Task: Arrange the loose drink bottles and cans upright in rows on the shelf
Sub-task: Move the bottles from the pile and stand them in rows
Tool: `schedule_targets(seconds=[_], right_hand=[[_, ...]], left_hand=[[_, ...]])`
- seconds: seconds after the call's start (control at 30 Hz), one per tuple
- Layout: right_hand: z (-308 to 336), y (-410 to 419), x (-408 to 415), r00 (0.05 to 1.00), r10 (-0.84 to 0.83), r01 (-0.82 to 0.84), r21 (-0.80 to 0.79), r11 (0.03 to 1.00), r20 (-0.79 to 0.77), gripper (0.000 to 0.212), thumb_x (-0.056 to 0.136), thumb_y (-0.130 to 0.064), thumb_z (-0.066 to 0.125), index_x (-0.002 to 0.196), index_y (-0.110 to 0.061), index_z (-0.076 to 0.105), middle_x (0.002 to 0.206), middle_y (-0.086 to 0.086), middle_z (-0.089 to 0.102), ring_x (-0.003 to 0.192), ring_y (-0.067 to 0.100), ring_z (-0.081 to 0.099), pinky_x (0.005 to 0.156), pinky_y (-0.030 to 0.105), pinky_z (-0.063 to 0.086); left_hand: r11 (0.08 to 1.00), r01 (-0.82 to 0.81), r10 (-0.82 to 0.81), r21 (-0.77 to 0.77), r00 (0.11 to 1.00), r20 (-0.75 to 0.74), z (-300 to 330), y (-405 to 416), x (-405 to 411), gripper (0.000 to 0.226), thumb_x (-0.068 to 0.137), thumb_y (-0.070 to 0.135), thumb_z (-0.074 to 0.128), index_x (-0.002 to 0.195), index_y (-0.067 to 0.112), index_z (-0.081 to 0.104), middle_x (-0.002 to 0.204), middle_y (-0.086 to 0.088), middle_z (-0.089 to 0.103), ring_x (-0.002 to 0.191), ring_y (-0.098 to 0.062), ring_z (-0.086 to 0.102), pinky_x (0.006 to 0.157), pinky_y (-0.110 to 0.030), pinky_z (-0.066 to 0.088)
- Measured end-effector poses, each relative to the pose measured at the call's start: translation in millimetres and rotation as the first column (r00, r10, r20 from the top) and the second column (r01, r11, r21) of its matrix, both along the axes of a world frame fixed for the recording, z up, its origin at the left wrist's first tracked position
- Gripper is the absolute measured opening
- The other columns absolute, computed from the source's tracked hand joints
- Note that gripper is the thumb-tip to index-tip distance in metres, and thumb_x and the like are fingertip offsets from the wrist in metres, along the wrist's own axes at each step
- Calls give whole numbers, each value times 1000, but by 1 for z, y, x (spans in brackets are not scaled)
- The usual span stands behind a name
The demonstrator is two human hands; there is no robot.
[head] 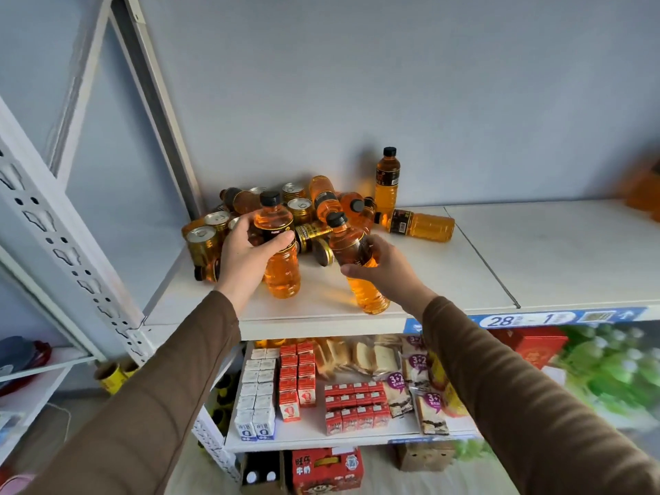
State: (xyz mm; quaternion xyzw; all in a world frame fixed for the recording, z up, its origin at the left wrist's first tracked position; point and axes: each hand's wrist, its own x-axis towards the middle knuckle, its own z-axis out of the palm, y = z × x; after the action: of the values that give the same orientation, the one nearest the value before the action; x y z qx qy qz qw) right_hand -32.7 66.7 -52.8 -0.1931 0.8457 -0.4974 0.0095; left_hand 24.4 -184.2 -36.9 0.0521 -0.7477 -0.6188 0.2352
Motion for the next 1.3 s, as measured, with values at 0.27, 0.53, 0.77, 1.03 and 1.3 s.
schedule_targets(seconds=[0.27,0.53,0.77,1.03,1.3], right_hand=[[1,107,7,991,-50,75,-212,974,122,65,74,-28,85,130,-18,54,116,1,66,109,16,63,91,30,50],[-5,258,-6,980,-169,189,-207,960,108,63,68,-36,86,119,-17,56,109,6,69,102,25,66,94,50,52],[-4,386,-30,969,-229,243,-195,950,91,55,74,-31,85,118,-17,56,107,4,70,98,19,68,87,38,54],[-4,464,-65,956,-281,293,-211,932,87,61,75,-35,84,125,-20,52,115,1,68,105,16,65,87,31,53],[1,547,-93,928,-366,373,-209,904,74,56,74,-40,83,121,-28,55,114,-4,67,107,9,62,86,29,50]], left_hand=[[970,240,-240,30,971,-8,10,107,-33,50,71,42,87,117,36,67,115,12,72,109,-6,67,93,-33,51],[930,367,-367,-14,930,25,16,259,-72,57,67,49,86,119,36,65,115,18,71,106,2,64,87,-23,47],[909,417,-417,-19,909,23,19,392,-106,61,63,50,87,117,35,64,115,14,72,109,-3,65,92,-28,49],[875,483,-482,-40,876,32,18,485,-157,57,71,37,86,122,27,63,115,10,71,107,-4,66,91,-26,50],[835,550,-550,-5,835,14,18,568,-208,49,77,34,83,120,29,62,114,11,70,104,-3,65,82,-19,48]])
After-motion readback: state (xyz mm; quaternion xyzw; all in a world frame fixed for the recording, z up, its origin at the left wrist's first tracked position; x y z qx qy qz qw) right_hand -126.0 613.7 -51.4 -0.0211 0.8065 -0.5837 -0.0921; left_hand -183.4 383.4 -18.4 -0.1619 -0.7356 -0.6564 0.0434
